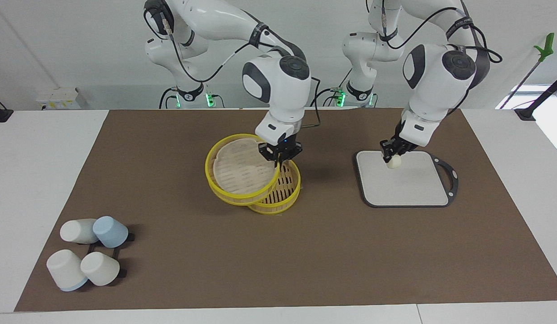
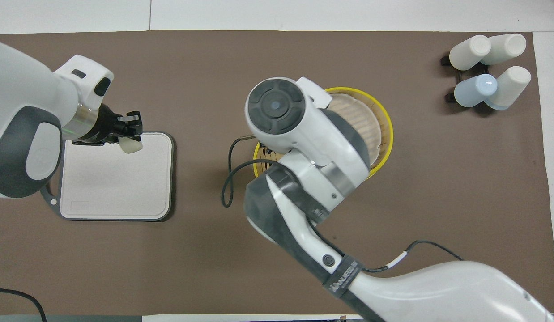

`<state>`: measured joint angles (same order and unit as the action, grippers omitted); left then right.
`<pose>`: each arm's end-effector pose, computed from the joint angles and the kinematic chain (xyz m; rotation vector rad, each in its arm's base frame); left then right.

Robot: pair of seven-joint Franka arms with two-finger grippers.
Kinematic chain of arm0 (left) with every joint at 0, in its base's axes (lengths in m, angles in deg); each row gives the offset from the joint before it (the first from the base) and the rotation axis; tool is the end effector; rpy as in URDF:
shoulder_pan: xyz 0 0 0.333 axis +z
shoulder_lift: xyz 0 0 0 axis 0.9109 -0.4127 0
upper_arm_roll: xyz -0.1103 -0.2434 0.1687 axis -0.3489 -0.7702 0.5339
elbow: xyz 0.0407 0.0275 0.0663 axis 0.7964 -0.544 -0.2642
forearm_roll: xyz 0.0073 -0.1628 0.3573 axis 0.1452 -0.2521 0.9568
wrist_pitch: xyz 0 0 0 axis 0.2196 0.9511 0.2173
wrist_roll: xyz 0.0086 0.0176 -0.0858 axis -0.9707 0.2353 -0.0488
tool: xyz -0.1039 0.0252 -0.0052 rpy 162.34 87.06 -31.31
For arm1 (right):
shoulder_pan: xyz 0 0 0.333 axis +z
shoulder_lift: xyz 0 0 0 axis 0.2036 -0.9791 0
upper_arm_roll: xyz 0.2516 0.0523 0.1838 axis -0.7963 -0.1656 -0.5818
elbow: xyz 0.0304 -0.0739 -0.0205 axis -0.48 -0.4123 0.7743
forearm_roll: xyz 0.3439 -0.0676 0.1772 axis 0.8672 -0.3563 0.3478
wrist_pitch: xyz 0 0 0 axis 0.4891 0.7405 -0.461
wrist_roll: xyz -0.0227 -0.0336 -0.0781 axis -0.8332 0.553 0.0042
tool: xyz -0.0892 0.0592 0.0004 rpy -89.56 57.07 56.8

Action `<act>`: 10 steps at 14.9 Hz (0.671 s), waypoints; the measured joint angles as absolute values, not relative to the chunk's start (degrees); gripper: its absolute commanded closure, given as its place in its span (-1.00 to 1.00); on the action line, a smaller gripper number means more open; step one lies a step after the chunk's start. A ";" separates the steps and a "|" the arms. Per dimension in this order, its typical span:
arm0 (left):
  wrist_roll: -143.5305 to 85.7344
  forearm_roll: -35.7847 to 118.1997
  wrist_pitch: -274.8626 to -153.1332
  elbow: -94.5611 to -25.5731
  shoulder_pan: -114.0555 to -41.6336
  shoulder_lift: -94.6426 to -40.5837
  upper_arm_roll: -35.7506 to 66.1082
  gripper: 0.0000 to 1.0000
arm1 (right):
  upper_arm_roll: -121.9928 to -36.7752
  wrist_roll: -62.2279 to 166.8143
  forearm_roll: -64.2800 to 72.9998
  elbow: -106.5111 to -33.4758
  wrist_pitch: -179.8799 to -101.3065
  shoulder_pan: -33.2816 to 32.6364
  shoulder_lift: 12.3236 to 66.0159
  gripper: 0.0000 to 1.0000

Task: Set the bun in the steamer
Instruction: 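Lift the bun with the left gripper while the right gripper withdraws, then carry the bun over the steamer with the left gripper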

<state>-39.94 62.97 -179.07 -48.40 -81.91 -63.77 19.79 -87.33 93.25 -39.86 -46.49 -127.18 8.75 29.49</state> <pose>0.5746 -0.1565 0.5215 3.0719 0.3385 -0.0353 0.5854 0.3576 0.4654 3.0357 0.1253 0.0983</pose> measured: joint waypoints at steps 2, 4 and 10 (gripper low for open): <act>-49.69 62.68 -179.60 -43.70 -88.02 -67.02 19.62 0.39 | -87.33 87.61 -38.57 -46.20 -126.79 3.38 30.58 1.00; -57.81 62.67 -183.82 -42.66 -94.45 -69.51 19.45 0.39 | -87.37 84.29 -37.95 -46.20 -124.89 0.09 31.87 1.00; -65.83 63.31 -197.85 -45.77 -107.55 -76.80 19.53 0.37 | -87.40 74.26 -37.62 -46.92 -120.83 -7.85 33.12 1.00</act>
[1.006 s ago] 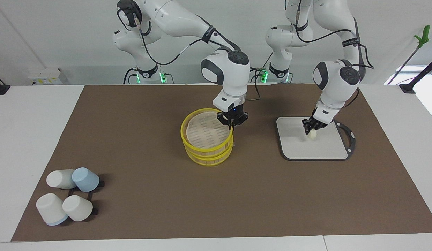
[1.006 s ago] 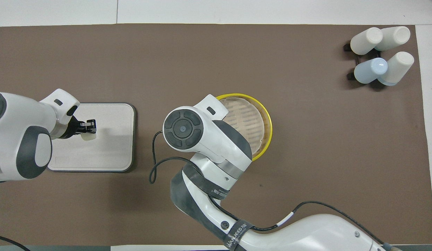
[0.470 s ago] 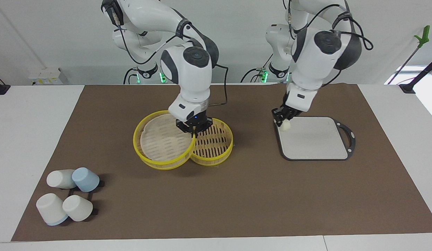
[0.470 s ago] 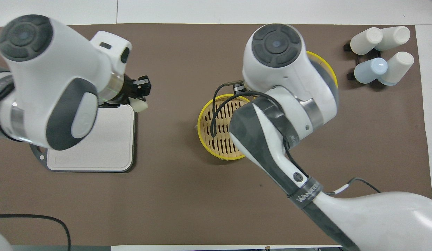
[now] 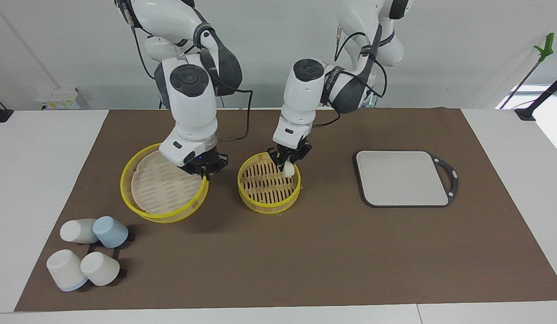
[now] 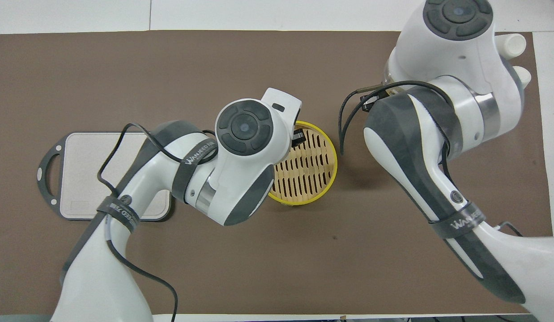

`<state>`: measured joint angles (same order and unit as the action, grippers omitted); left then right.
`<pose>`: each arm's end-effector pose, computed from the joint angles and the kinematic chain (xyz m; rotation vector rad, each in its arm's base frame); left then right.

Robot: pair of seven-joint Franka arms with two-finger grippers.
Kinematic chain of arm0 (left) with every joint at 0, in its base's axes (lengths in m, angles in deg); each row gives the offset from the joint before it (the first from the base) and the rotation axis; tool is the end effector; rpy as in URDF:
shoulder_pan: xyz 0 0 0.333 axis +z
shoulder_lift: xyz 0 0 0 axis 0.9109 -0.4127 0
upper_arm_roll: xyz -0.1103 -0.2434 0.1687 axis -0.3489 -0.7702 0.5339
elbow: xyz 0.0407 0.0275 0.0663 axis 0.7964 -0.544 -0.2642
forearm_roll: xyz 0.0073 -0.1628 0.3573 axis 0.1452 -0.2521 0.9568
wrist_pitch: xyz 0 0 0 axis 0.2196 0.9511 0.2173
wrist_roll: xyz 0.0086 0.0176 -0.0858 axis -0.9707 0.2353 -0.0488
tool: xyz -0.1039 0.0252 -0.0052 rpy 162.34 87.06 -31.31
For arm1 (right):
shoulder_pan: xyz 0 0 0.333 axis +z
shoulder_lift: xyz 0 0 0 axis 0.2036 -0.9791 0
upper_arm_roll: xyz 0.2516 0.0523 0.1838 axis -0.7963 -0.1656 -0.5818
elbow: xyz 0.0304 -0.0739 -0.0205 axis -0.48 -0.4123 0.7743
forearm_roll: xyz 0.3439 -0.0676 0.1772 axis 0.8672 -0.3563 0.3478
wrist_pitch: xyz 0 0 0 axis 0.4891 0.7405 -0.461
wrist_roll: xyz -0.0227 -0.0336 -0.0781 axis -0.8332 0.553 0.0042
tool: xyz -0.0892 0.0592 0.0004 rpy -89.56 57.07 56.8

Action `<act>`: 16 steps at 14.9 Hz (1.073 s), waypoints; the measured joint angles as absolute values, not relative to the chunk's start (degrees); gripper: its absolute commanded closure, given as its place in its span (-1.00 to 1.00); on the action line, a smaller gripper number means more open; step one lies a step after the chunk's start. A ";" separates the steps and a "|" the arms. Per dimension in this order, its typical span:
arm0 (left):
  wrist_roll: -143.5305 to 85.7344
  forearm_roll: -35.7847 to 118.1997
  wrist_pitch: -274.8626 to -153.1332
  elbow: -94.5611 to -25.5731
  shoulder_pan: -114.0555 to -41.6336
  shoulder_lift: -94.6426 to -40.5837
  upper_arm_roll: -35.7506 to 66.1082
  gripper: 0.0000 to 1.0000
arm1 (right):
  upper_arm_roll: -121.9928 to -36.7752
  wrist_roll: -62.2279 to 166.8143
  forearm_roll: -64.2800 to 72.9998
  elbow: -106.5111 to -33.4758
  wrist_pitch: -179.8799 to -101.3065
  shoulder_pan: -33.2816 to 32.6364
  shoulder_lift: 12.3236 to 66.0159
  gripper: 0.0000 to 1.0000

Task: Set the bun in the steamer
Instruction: 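Carry the bun over the steamer with the left gripper, then open the left gripper to drop the bun into the steamer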

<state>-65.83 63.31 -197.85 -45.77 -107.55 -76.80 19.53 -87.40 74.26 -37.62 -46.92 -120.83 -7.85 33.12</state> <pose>0.5046 -0.4376 0.4308 2.9886 0.3441 0.1039 0.6405 0.1735 0.4942 3.0233 0.1648 -0.0456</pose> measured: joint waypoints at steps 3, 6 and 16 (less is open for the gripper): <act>-65.83 66.37 -201.34 -47.67 -111.04 -80.19 19.59 0.36 | -87.40 71.33 -37.03 -47.31 -120.95 -10.12 33.12 1.00; -65.83 66.85 -204.41 -48.97 -111.83 -82.11 19.72 0.29 | -87.43 70.89 -36.82 -47.57 -120.96 -10.49 33.12 1.00; -66.16 66.90 -204.27 -49.16 -111.74 -82.02 20.33 -1.00 | -87.75 70.90 -36.70 -47.60 -122.52 -10.54 33.14 1.00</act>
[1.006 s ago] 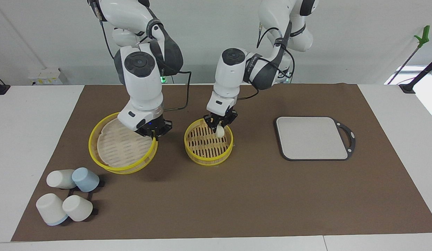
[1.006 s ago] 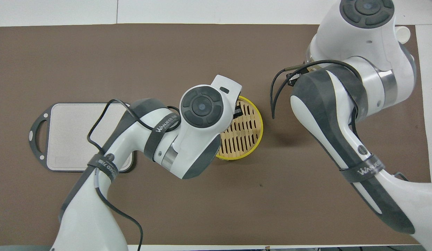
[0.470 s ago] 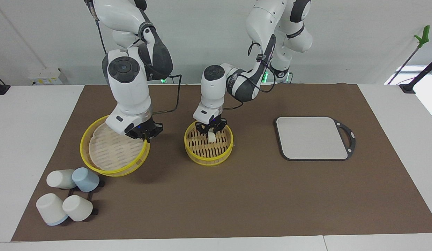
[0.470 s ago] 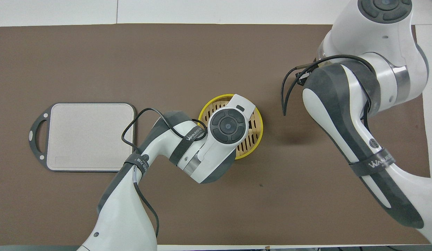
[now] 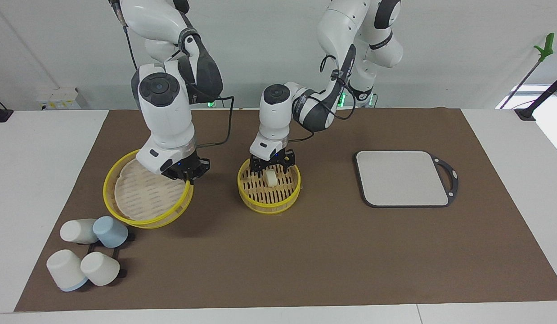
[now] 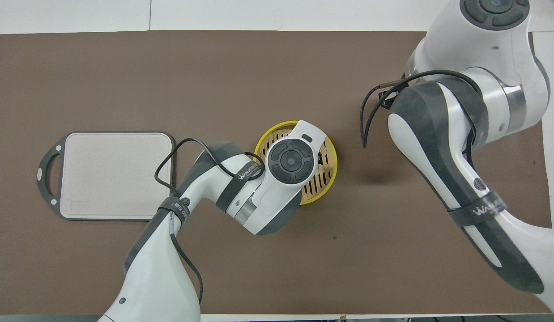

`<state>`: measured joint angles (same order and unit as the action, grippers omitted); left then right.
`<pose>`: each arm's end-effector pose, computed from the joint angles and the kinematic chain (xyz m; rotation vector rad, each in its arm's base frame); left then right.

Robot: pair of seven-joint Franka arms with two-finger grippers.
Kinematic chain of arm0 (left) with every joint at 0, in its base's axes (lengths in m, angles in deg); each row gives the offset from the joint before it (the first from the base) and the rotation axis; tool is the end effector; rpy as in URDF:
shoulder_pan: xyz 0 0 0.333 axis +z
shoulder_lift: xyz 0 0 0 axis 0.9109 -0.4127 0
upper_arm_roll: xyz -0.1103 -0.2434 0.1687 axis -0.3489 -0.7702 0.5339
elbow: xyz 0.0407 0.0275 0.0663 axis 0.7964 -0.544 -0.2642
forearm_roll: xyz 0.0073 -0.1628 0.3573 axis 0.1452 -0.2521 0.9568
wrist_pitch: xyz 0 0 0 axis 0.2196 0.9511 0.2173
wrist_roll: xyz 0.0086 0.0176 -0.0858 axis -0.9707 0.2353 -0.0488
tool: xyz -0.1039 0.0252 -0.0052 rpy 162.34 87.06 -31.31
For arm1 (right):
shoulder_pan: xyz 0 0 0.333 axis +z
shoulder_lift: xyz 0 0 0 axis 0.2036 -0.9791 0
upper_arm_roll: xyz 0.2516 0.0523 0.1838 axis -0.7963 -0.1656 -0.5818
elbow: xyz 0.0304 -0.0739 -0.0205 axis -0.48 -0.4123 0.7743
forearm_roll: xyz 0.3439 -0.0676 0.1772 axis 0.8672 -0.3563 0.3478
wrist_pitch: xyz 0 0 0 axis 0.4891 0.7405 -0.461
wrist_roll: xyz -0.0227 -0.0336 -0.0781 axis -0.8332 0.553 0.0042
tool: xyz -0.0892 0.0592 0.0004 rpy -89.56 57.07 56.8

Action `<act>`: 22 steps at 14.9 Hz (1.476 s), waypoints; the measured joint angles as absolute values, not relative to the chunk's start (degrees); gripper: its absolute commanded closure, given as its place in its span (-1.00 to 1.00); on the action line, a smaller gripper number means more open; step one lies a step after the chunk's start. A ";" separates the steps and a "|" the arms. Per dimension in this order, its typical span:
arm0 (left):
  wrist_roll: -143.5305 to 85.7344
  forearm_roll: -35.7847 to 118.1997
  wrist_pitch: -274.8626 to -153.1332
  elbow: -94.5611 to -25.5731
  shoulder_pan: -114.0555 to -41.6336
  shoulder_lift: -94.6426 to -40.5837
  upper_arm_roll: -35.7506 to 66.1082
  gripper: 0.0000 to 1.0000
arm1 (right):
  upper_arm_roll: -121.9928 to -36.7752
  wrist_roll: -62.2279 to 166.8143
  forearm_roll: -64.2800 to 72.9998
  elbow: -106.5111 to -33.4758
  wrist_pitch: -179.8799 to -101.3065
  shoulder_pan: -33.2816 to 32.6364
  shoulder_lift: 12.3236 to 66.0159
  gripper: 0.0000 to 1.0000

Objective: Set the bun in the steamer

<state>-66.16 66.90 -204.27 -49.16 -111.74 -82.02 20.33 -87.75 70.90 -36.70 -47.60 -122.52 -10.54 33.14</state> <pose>0.4818 -0.4682 0.3528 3.0672 0.2199 0.1322 0.6484 0.1494 0.4914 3.0458 0.1931 -0.0335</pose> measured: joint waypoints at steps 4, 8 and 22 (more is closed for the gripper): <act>-63.65 67.06 -194.41 -48.48 -105.32 -74.72 21.70 -1.00 | -88.05 71.75 -35.77 -47.64 -125.41 -9.15 33.14 1.00; -49.40 67.09 -180.99 -48.65 -91.42 -63.61 22.11 -1.00 | -88.13 73.55 -33.01 -47.64 -126.30 -8.04 33.14 1.00; -22.13 67.09 -166.24 -48.27 -73.43 -53.55 21.85 -1.00 | -87.87 107.88 -39.15 -49.86 -142.16 16.57 24.11 1.00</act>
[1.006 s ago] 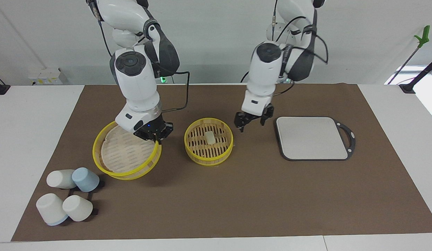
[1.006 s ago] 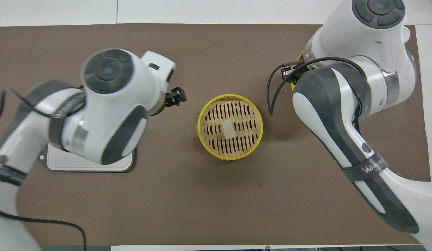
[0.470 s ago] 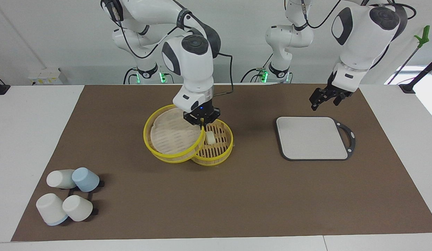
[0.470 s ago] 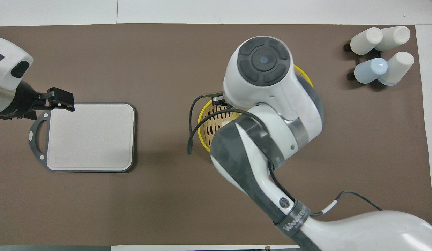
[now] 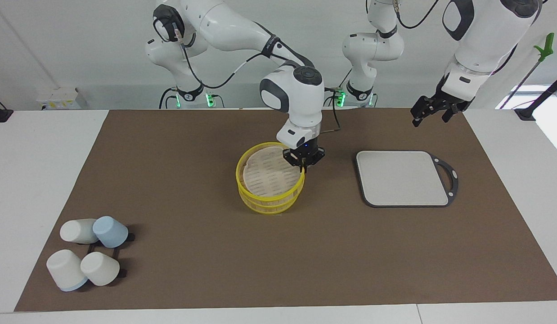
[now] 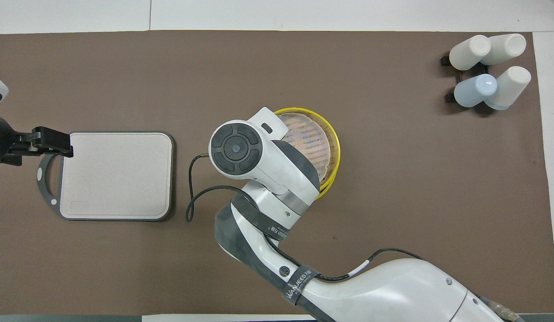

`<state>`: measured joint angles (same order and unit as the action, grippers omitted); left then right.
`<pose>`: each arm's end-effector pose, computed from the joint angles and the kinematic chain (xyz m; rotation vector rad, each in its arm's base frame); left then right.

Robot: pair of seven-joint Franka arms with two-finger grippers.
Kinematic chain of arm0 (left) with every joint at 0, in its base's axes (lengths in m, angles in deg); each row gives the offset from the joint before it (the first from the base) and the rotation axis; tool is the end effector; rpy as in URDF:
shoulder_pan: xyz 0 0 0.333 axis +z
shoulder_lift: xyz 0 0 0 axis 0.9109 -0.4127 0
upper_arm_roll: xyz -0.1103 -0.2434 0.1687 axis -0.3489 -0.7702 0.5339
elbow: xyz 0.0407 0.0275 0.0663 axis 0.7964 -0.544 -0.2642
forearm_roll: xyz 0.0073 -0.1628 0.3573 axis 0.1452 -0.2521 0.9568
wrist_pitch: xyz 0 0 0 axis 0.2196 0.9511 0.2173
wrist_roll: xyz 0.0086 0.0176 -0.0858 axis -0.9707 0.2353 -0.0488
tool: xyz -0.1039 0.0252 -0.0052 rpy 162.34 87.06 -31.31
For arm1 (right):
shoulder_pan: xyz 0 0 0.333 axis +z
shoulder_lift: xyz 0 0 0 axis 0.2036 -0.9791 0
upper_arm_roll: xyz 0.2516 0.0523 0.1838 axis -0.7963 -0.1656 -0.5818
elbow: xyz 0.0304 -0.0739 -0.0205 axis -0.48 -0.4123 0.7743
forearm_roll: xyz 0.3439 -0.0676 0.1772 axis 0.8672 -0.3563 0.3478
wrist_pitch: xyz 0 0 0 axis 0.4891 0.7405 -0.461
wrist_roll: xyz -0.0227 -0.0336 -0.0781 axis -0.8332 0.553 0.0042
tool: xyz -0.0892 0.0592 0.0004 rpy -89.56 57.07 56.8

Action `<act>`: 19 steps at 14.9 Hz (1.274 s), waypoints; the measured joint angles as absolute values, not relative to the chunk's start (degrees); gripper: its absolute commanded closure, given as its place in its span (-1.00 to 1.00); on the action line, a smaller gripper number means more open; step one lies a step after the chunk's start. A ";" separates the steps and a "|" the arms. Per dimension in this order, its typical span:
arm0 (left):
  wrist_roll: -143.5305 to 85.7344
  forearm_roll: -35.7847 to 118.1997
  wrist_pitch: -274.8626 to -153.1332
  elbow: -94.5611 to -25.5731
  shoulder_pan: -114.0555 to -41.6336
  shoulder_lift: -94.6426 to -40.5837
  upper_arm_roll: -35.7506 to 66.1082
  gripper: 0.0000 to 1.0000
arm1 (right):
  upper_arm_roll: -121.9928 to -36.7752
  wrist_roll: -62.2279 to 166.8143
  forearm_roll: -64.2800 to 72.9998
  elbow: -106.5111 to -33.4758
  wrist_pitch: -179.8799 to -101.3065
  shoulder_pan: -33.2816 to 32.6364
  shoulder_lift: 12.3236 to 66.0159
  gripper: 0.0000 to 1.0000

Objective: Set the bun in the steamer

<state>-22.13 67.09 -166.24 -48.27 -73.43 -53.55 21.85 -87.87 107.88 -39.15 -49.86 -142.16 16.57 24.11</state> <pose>0.5289 -0.0360 0.6039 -3.1262 -0.1220 0.0718 0.5435 0.4608 0.3975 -3.1039 0.0098 -0.1962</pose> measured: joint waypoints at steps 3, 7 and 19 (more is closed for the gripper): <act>-22.04 67.08 -164.55 -47.65 -73.43 -53.54 21.72 -1.00 | -87.53 107.88 -39.19 -50.01 -142.13 16.35 24.10 1.00; -22.01 66.17 -163.49 -46.44 -73.43 -53.53 21.72 -1.00 | -87.38 107.88 -39.19 -50.99 -142.09 16.43 24.29 1.00; -20.00 66.05 -163.44 -46.15 -72.32 -53.53 21.69 -1.00 | -87.48 110.61 -39.80 -55.33 -145.30 17.19 26.25 0.72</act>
<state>-20.00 66.05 -163.44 -46.15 -72.32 -53.53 21.69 -87.48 110.61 -39.80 -55.33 -145.30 17.19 26.25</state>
